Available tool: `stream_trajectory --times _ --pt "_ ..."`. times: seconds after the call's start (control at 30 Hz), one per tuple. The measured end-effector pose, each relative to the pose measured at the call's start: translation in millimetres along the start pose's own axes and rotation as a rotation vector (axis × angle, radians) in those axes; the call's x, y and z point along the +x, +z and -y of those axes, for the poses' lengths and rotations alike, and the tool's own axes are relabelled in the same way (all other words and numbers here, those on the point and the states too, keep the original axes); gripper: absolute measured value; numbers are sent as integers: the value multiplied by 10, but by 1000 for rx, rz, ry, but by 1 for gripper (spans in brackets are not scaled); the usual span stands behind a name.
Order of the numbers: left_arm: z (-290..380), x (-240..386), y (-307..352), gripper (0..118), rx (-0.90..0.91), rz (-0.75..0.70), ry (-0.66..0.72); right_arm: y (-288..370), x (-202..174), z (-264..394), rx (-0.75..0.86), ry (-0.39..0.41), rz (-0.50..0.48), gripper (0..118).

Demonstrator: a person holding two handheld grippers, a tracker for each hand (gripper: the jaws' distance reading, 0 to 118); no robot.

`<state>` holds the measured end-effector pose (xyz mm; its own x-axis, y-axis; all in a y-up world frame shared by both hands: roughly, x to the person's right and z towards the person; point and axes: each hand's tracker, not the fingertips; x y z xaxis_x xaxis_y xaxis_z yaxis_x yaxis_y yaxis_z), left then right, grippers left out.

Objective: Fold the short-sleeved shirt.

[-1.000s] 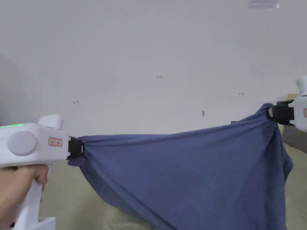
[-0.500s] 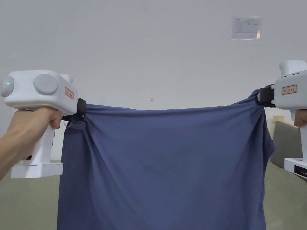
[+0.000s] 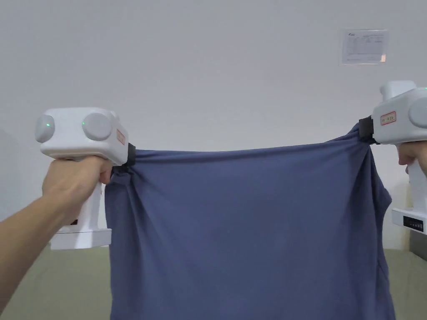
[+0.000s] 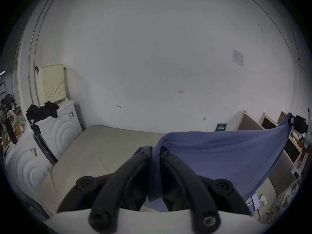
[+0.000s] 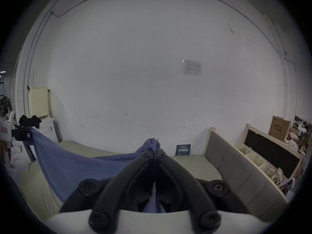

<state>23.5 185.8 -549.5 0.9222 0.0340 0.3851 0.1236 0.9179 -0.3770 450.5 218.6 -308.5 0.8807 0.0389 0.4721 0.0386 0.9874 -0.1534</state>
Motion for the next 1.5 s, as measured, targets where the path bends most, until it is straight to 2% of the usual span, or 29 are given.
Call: stream_trajectory --times 0.2,0.47,0.6,0.77,0.87,0.9,0.93,0.97,1.13,1.17,1.33,1.5 --pt "-101 59 -543 8 14 -31 11 -577 -69 -24 -3 33 28 3" --pt "20 180 -1184 8 21 -62 -14 -1177 -92 57 -5 39 54 3" --pt "373 193 -1495 8 -8 -62 -39 -1351 -81 399 -43 29 52 3" --pt "1042 105 -1779 8 -104 -32 -34 -1364 -75 1213 -150 30 11 3" --pt "1584 -16 -1801 8 -190 -10 -32 -1127 -107 1847 -238 29 -17 3" --pt "1788 -54 -1770 8 -221 -8 -44 -1002 -94 2073 -246 1 -61 3" --pt "1997 -108 -1721 8 -238 9 -42 -888 -105 2289 -289 8 -40 3" --pt "2173 -139 -1674 8 -272 -1 -63 -751 -122 2487 -308 -4 -68 3" --pt "3119 -346 -1158 8 -348 15 -57 41 -177 3373 -415 -31 -104 3" --pt "3270 -373 -1050 8 -364 24 -67 197 -191 3495 -429 -25 -92 3" --pt "3974 -608 -440 8 -428 53 -47 1004 -70 4078 -478 -99 -120 3" --pt "4496 -749 190 8 -454 87 11 1765 -33 4504 -531 -112 -117 3"
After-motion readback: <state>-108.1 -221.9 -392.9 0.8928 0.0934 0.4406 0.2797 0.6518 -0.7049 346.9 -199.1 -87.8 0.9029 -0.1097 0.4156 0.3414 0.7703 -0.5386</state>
